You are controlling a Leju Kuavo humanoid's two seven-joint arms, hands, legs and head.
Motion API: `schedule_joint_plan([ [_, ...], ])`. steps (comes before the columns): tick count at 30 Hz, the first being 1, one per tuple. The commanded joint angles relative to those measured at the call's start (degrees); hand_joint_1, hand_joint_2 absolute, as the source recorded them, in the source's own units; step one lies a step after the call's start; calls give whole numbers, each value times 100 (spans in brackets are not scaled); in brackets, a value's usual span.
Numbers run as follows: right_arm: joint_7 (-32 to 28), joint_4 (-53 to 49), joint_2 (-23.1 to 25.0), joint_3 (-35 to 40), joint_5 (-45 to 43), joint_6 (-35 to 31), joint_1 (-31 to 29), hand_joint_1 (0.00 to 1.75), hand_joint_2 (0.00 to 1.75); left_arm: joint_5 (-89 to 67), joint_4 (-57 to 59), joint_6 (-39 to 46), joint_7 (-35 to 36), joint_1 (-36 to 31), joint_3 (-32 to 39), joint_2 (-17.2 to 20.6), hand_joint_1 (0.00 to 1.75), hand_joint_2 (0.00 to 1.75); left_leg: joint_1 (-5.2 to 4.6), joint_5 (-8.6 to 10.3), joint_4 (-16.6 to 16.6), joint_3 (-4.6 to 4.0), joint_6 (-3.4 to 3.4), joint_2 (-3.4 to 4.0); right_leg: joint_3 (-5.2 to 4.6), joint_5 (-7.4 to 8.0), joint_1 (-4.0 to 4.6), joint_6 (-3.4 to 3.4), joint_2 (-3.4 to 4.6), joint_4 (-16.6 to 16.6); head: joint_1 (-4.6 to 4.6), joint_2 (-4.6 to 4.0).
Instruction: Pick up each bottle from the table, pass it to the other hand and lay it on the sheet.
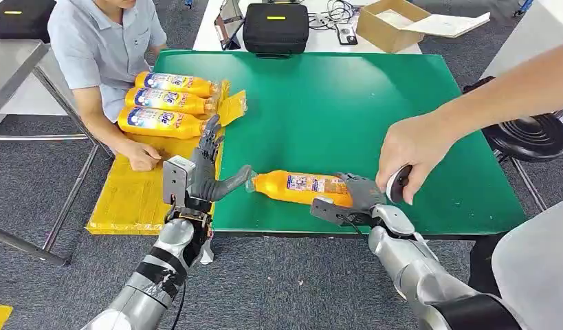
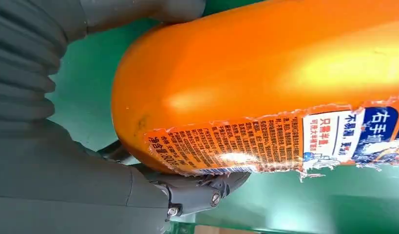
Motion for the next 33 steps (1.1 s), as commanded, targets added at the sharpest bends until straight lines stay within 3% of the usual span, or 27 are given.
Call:
schedule_joint_plan([
  [1,89,369,-83,-19,-3,147,-7,175,175,16,201,8,7,-167,-22,82,0,175,5,-5,-3,19,-5,-7,24,-7,6,-9,-9,-6,0,0],
  [7,-558,194,-17,-633,-670,-84,95,175,175,-18,-113,9,-29,24,-3,144,0,175,6,-10,-5,32,-6,-6,36,-11,8,-12,-8,-8,0,0],
  [12,-560,196,-28,-635,-671,-79,91,175,175,-18,-114,9,-29,32,1,152,0,175,5,-5,-5,20,-4,-5,23,-6,5,-8,-6,-7,0,0],
  [13,-1669,-142,109,-1443,-1681,-153,294,175,175,336,-470,-133,-181,290,260,166,0,175,3,-4,-5,17,-4,-3,20,-5,3,-6,-4,-6,0,0],
  [17,-1795,-249,152,-1582,-1877,-170,370,175,175,392,-593,-166,-228,392,338,228,0,175,3,-6,-6,18,-5,7,19,-4,4,-8,6,-5,0,0],
  [23,-1795,-2847,-158,-853,-4226,-468,1662,175,175,869,-1288,-146,-480,888,824,223,0,175,1,-10,-6,15,-5,5,16,-9,3,-8,5,-2,-2,0],
  [28,-1795,-4289,-201,-635,-4963,-606,2548,175,175,903,-1664,-288,-447,1188,758,291,0,175,7,-14,-5,15,-6,-7,22,-15,8,-10,-7,-6,2,0],
  [33,-1795,-4606,-144,-608,-5098,-605,2720,175,175,904,-1695,-311,-419,1241,735,304,0,175,5,-27,1,26,-9,6,28,-23,6,-16,5,4,0,0],
])
